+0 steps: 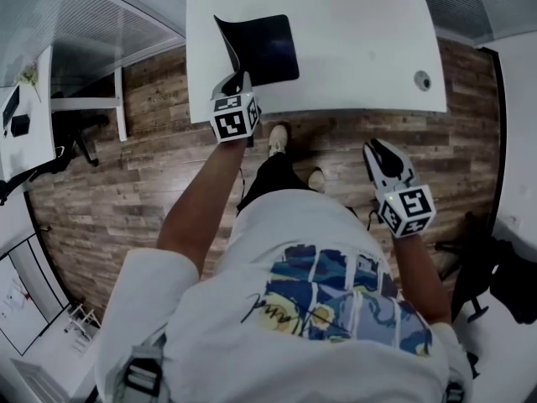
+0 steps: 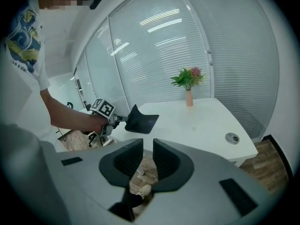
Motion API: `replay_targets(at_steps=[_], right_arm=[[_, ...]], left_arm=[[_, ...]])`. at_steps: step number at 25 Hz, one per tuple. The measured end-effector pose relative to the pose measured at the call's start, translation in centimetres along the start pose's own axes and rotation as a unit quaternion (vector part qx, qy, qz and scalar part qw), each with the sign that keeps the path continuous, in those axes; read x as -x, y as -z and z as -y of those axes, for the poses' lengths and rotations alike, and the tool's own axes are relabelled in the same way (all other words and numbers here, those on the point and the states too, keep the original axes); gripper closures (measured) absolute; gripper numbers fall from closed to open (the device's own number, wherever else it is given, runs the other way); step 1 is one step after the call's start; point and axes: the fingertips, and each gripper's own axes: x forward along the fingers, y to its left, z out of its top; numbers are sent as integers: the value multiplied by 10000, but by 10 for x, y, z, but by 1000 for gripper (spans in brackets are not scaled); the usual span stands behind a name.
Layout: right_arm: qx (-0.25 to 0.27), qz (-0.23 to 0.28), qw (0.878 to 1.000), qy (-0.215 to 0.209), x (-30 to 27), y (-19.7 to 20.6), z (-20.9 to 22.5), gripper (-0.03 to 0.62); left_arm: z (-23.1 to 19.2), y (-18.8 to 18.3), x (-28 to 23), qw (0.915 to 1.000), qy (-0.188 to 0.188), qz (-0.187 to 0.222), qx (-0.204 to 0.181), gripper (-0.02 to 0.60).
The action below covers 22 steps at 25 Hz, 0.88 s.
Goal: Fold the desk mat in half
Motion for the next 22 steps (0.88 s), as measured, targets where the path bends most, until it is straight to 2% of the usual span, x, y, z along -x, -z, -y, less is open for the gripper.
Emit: replay_targets(at_steps=[11,22], right_arm=[[-215,75,9986,479,43,20,17,536],[-487,119,9950,859,71,38,30,537]], left_arm=[[57,-3,-20,9989,391,-89,-249,557],[101,9,-50,9962,607,-389,-483,557]])
